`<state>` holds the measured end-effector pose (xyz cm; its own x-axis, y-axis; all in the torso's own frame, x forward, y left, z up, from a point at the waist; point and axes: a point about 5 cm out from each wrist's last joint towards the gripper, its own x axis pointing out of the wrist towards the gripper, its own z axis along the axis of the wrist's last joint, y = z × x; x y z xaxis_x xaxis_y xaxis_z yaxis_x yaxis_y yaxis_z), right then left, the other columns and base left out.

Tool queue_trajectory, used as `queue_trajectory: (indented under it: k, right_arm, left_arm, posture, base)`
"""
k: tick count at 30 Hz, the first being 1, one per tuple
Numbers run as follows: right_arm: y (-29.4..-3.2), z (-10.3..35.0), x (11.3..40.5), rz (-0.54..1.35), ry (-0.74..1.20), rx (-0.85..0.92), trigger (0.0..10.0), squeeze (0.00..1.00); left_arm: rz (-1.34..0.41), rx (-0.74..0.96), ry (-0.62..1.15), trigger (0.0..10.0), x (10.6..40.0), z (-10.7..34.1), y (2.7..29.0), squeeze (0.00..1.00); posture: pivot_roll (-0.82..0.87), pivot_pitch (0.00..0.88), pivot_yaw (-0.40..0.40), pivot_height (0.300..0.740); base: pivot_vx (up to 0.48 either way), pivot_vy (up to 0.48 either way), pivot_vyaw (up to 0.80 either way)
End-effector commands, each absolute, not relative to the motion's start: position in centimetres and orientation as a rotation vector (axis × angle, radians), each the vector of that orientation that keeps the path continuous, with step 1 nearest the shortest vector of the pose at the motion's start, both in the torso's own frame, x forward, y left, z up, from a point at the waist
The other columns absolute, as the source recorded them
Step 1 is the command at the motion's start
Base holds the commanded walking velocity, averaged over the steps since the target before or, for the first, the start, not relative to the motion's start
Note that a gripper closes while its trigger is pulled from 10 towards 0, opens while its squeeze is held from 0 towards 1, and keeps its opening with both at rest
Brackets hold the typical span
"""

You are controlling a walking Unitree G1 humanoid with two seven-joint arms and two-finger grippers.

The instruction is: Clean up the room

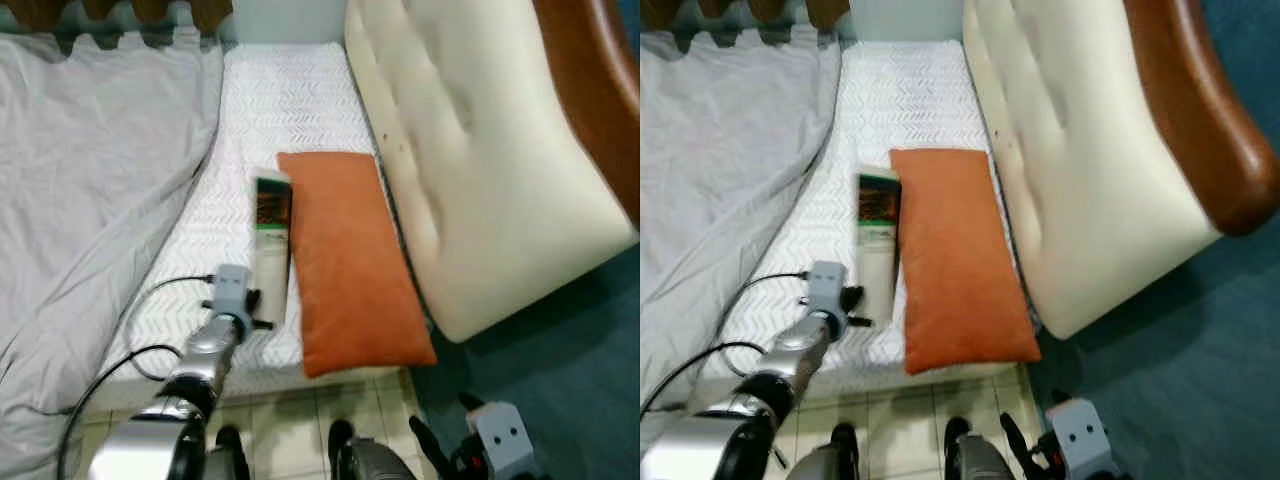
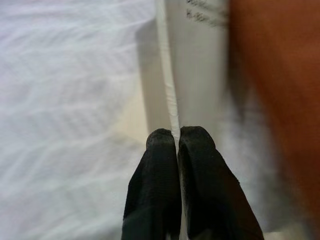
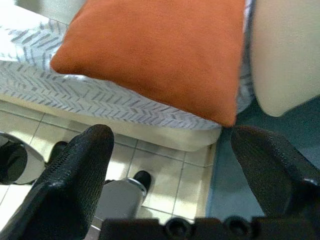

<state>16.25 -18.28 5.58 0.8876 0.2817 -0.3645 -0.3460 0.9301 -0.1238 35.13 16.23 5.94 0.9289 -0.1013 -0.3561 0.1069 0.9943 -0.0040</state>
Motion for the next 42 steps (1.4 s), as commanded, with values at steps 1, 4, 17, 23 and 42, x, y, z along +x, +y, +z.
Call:
queue_trajectory:
  k: [1,4,17,23,42]
  right_arm:
    - [-18.6,5.8,16.4,0.315,0.363,-0.193,10.0,0.01]
    - [-18.7,5.8,16.9,0.307,0.36,-0.196,10.0,0.01]
    - [-18.5,5.7,18.2,0.292,0.347,-0.195,10.0,0.01]
    - [-18.6,5.7,18.2,0.293,0.346,-0.199,10.0,0.01]
    - [-18.0,5.4,18.4,0.329,0.357,-0.202,10.0,0.02]
  left_arm:
    - [-0.052,0.004,0.432,10.0,34.0,4.4,17.3,0.0]
    - [-0.081,0.015,0.36,10.0,35.0,5.8,16.9,0.0]
    - [-0.265,-0.449,-0.003,10.0,38.2,13.4,15.1,0.0]
    - [-0.081,-0.6,0.075,10.0,36.6,10.7,21.4,0.0]
    - [0.044,0.457,0.556,10.0,31.1,3.3,25.8,0.0]
  posture:
    - [-0.3,0.429,-0.112,0.74]
    - [-0.29,0.41,-0.104,0.74]
    - [-0.27,0.36,-0.081,0.74]
    - [-0.27,0.358,-0.082,0.74]
    - [-0.25,0.381,-0.097,0.74]
  base:
    - [0.0,0.0,0.0]
    - [0.0,0.0,0.0]
    - [0.0,0.0,0.0]
    - [0.0,0.0,0.0]
    - [0.0,0.0,0.0]
